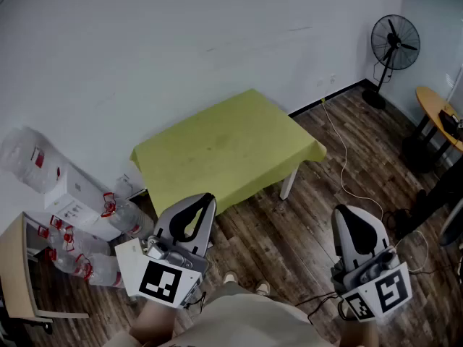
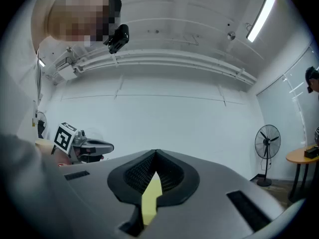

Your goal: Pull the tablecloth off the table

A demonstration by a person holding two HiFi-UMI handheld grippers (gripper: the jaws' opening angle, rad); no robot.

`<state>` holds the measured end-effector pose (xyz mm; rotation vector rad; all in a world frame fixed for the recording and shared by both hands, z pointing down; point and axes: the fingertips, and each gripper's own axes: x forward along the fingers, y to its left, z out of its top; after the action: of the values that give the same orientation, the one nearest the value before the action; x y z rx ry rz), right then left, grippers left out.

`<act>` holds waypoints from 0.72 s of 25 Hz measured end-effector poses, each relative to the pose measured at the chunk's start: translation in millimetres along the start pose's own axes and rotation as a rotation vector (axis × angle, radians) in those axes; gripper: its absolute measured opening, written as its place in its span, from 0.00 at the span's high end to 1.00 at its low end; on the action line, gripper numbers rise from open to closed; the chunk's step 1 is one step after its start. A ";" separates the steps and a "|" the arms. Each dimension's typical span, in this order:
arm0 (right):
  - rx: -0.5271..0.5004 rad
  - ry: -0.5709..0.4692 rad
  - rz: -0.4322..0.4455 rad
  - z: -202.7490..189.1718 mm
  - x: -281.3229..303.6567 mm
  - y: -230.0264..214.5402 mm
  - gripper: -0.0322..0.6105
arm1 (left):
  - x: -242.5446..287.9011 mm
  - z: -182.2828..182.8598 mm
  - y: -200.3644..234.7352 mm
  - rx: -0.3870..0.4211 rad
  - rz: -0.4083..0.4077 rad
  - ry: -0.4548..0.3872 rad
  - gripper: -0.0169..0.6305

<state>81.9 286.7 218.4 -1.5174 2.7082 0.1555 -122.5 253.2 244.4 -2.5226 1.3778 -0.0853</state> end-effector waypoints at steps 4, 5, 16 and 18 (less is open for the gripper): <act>0.059 -0.006 0.016 3.3 -3.1 3.5 0.90 | -5.0 5.9 -2.1 0.008 -0.006 -0.007 0.93; 0.060 -0.005 0.016 3.2 -3.0 3.8 0.90 | -5.7 6.6 -2.1 0.011 -0.006 -0.007 0.93; 0.025 0.056 0.023 -12.6 -2.7 0.1 0.90 | -3.2 5.1 -11.3 -0.025 -0.025 -0.005 0.93; 0.034 0.054 0.010 -14.6 -5.2 -3.3 0.90 | -3.1 2.2 -11.5 -0.031 0.002 -0.001 0.93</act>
<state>87.7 288.0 233.1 -1.5215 2.7445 0.0692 -114.4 262.2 245.5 -2.5460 1.3920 -0.0631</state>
